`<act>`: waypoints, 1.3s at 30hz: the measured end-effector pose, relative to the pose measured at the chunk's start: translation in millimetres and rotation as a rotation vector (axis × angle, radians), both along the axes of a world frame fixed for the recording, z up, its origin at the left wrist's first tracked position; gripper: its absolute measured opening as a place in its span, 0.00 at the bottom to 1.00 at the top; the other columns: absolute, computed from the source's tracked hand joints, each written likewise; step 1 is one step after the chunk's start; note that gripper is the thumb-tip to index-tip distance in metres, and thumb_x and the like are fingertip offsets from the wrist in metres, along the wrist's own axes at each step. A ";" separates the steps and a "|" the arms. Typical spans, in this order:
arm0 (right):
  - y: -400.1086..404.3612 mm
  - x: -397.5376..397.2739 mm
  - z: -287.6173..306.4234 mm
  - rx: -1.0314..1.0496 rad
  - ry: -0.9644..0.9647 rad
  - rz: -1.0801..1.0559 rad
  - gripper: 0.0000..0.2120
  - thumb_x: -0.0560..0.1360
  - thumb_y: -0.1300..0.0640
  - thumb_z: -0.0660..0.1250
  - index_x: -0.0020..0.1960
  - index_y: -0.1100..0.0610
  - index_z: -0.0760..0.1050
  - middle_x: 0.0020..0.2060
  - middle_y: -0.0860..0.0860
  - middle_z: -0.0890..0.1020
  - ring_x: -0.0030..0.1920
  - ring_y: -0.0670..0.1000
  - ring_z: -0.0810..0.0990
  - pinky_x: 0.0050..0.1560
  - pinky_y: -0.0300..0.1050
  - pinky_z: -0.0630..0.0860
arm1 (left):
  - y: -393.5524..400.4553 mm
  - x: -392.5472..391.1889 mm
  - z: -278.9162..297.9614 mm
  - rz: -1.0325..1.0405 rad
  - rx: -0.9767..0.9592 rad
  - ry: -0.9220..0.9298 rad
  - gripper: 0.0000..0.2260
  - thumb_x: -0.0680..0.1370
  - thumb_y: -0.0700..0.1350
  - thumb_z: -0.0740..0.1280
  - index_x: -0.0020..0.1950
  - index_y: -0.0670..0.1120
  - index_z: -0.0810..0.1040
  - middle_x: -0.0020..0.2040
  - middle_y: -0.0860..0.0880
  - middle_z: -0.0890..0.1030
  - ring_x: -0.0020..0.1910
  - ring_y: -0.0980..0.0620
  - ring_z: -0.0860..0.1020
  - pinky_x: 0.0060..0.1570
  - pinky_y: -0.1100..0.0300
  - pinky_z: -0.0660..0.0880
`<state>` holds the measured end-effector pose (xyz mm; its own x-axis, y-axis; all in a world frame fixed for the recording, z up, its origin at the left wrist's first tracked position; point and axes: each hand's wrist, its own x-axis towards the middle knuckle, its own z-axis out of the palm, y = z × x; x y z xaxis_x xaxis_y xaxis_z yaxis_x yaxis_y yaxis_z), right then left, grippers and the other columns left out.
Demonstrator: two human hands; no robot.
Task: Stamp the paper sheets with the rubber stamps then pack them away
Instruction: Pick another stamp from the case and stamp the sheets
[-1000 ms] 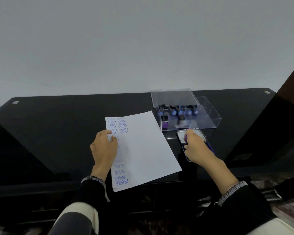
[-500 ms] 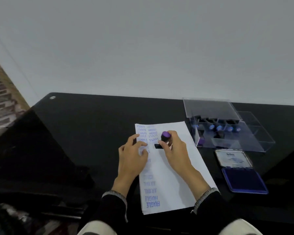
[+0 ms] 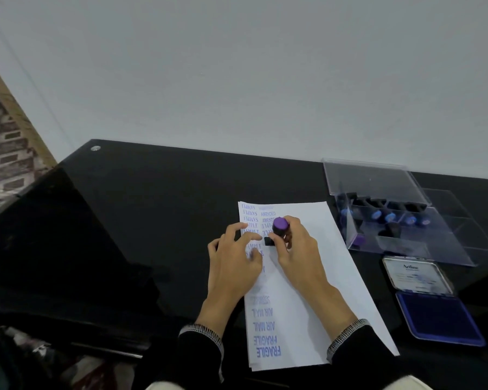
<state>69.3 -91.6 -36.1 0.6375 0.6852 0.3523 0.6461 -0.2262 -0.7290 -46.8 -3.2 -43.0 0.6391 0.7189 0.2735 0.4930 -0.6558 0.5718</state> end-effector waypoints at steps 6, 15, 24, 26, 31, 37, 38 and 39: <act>0.3 0.9 -1.2 -0.003 -0.031 0.004 0.16 0.77 0.53 0.65 0.62 0.56 0.69 0.54 0.50 0.79 0.48 0.47 0.77 0.48 0.30 0.72 | -0.5 0.0 0.9 -0.006 -0.012 -0.007 0.12 0.75 0.47 0.67 0.57 0.59 0.77 0.67 0.59 0.67 0.57 0.62 0.72 0.63 0.62 0.53; -0.4 0.8 -2.4 -0.027 -0.037 0.024 0.17 0.77 0.54 0.65 0.64 0.57 0.68 0.56 0.51 0.78 0.50 0.48 0.77 0.51 0.33 0.73 | -0.8 -0.2 3.1 -0.005 -0.007 -0.001 0.10 0.75 0.47 0.67 0.54 0.59 0.78 0.66 0.58 0.68 0.58 0.63 0.70 0.63 0.62 0.53; -0.9 0.3 -3.1 -0.051 -0.036 0.042 0.17 0.77 0.55 0.65 0.63 0.57 0.68 0.56 0.52 0.78 0.49 0.45 0.75 0.48 0.25 0.69 | -1.1 -0.1 2.1 0.002 0.003 0.004 0.09 0.75 0.48 0.67 0.53 0.59 0.79 0.66 0.58 0.68 0.56 0.64 0.70 0.63 0.62 0.53; -0.9 0.2 -3.4 -0.051 -0.039 0.040 0.17 0.77 0.55 0.65 0.63 0.57 0.68 0.56 0.52 0.78 0.49 0.45 0.75 0.47 0.24 0.68 | -1.4 0.2 2.3 0.001 0.003 0.005 0.09 0.75 0.48 0.67 0.53 0.58 0.79 0.66 0.58 0.68 0.56 0.64 0.70 0.63 0.62 0.53; 1.0 0.5 -3.0 -0.034 -0.040 0.030 0.16 0.76 0.55 0.66 0.62 0.56 0.68 0.54 0.52 0.79 0.49 0.48 0.77 0.50 0.31 0.72 | -1.5 0.2 3.0 0.003 0.009 0.016 0.09 0.75 0.48 0.66 0.54 0.59 0.79 0.66 0.58 0.68 0.56 0.63 0.71 0.62 0.62 0.53; 0.9 2.6 -2.7 -0.015 -0.094 0.006 0.14 0.75 0.55 0.68 0.59 0.55 0.71 0.48 0.52 0.80 0.44 0.49 0.77 0.47 0.39 0.77 | -1.6 -0.3 1.9 0.026 -0.015 0.009 0.19 0.75 0.49 0.66 0.66 0.53 0.73 0.68 0.57 0.66 0.60 0.62 0.70 0.64 0.64 0.53; 0.8 2.8 -2.7 -0.025 -0.104 0.007 0.14 0.75 0.55 0.68 0.59 0.56 0.71 0.48 0.52 0.80 0.43 0.49 0.77 0.46 0.39 0.77 | -1.4 -0.2 1.7 0.034 -0.025 0.006 0.21 0.76 0.49 0.66 0.68 0.51 0.71 0.69 0.57 0.65 0.60 0.61 0.70 0.64 0.65 0.53; 0.8 2.8 -2.6 -0.032 -0.109 0.009 0.14 0.75 0.55 0.68 0.58 0.56 0.71 0.47 0.52 0.80 0.43 0.49 0.77 0.45 0.38 0.76 | -1.1 -0.2 1.6 0.041 -0.040 0.002 0.22 0.76 0.49 0.66 0.70 0.50 0.70 0.69 0.56 0.64 0.61 0.61 0.69 0.64 0.65 0.52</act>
<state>72.1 -90.7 -38.6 0.5906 0.7027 0.3966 0.7230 -0.2426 -0.6468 -47.1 -4.2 -41.4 0.6093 0.7549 0.2427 0.5202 -0.6116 0.5962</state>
